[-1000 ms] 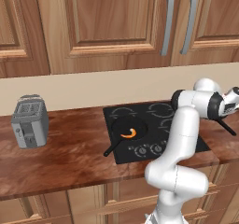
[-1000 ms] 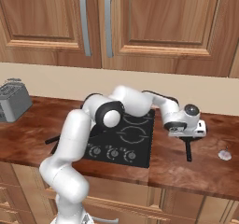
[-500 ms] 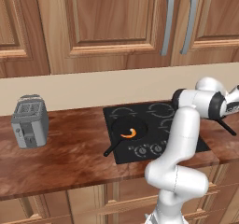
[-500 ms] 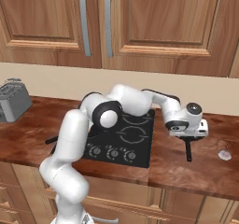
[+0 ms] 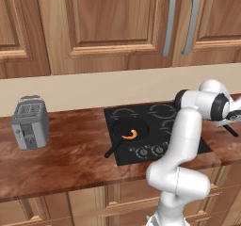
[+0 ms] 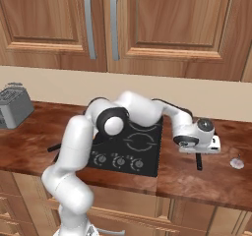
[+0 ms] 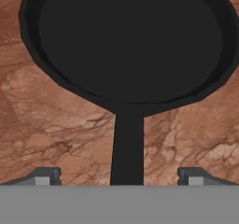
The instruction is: Place both pans onto different burners. Then place the garlic and the shrimp on different pans.
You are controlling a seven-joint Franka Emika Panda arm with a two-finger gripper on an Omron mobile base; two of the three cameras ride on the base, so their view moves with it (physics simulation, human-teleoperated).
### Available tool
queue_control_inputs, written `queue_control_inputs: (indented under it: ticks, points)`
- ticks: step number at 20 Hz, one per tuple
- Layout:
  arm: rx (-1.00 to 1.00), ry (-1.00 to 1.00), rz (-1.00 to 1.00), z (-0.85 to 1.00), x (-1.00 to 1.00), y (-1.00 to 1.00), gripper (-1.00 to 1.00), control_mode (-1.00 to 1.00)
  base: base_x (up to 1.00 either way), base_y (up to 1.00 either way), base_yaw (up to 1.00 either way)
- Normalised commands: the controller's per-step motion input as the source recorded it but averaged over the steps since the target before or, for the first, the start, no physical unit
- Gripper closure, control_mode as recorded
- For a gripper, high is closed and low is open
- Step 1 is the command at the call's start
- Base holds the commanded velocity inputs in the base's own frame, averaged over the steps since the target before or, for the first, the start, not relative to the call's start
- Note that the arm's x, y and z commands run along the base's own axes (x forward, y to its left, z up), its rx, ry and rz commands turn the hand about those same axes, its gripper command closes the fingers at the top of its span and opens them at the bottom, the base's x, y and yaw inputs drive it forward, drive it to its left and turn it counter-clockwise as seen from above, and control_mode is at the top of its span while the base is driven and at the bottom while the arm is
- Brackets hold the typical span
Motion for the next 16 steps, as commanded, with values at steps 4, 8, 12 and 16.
queue_control_inputs:
  ticks: [4,8,12,16]
  points:
    - [0.0,0.0,0.0,-0.05,0.01,-0.2,-1.0,-1.0,0.0,0.0,0.0]
    - [0.0,0.0,0.0,-0.08,0.17,-0.26,-1.0,-1.0,0.0,0.0,0.0]
    - [0.05,0.07,0.0,-0.33,0.39,-0.13,1.0,-1.0,0.0,0.0,0.0]
    - [0.07,0.12,0.0,-0.47,0.46,0.0,1.0,-1.0,0.0,0.0,0.0]
